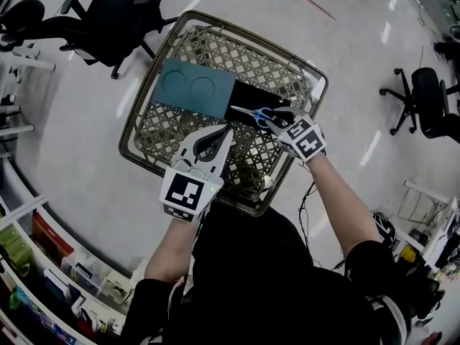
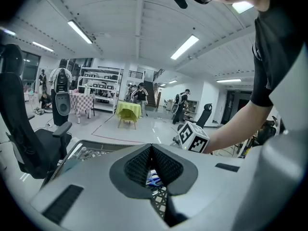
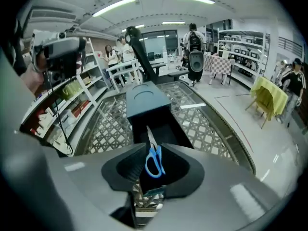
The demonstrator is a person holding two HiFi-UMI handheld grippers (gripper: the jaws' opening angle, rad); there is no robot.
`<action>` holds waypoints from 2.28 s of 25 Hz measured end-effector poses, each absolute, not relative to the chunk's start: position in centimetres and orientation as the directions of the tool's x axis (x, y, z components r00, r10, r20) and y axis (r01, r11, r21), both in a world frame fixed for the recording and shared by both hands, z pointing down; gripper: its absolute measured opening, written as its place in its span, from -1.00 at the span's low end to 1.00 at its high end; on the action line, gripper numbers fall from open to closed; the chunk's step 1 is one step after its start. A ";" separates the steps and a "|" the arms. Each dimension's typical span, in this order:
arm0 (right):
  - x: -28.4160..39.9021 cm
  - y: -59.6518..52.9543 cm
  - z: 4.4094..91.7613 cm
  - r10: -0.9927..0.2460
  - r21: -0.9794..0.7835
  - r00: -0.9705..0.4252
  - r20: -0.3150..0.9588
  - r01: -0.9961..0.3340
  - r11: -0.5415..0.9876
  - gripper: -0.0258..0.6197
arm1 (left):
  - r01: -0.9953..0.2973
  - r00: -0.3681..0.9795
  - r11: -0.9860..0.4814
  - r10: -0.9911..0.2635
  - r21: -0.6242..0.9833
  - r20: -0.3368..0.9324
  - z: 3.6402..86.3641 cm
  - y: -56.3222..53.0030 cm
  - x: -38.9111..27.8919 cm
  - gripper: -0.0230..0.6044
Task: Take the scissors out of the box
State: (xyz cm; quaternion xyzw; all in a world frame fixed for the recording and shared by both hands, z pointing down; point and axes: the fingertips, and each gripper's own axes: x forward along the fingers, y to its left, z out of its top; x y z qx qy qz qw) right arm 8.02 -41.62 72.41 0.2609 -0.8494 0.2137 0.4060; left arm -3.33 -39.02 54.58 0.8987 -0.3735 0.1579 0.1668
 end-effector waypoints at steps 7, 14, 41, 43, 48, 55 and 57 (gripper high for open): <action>8.0 -41.4 77.1 -0.155 -0.126 -0.437 0.886 -0.549 0.826 -0.53 | -0.755 0.640 -0.629 -0.644 0.186 0.420 54.9 -39.1 -5.3 -0.91; 7.7 -41.5 80.1 -0.080 -0.088 -0.336 0.939 -0.456 0.886 -0.51 | -0.772 0.622 -0.603 -0.653 0.200 0.432 55.3 -38.7 -6.8 -0.91; 6.7 -41.3 81.8 -0.073 -0.048 -0.249 0.966 -0.448 0.893 -0.61 | -0.807 0.586 -0.546 -0.688 0.226 0.429 55.7 -33.5 -11.1 -0.91; 6.8 -41.7 81.5 -0.107 -0.018 -0.245 0.964 -0.461 0.887 -0.61 | -0.806 0.587 -0.548 -0.691 0.224 0.423 55.5 -33.2 -11.4 -0.91; 7.4 -41.3 79.7 -0.153 -0.010 -0.262 0.953 -0.531 0.847 -0.61 | -0.796 0.601 -0.560 -0.685 0.230 0.412 54.9 -32.4 -11.8 -0.91; 8.6 -40.7 75.5 -0.192 0.014 -0.270 0.943 -0.547 0.837 -0.62 | -0.759 0.647 -0.610 -0.668 0.229 0.367 52.4 -32.5 -11.2 -0.91; 9.3 -40.8 74.4 -0.221 0.035 -0.267 0.938 -0.562 0.826 -0.62 | -0.749 0.658 -0.625 -0.662 0.221 0.360 51.7 -32.5 -11.0 -0.91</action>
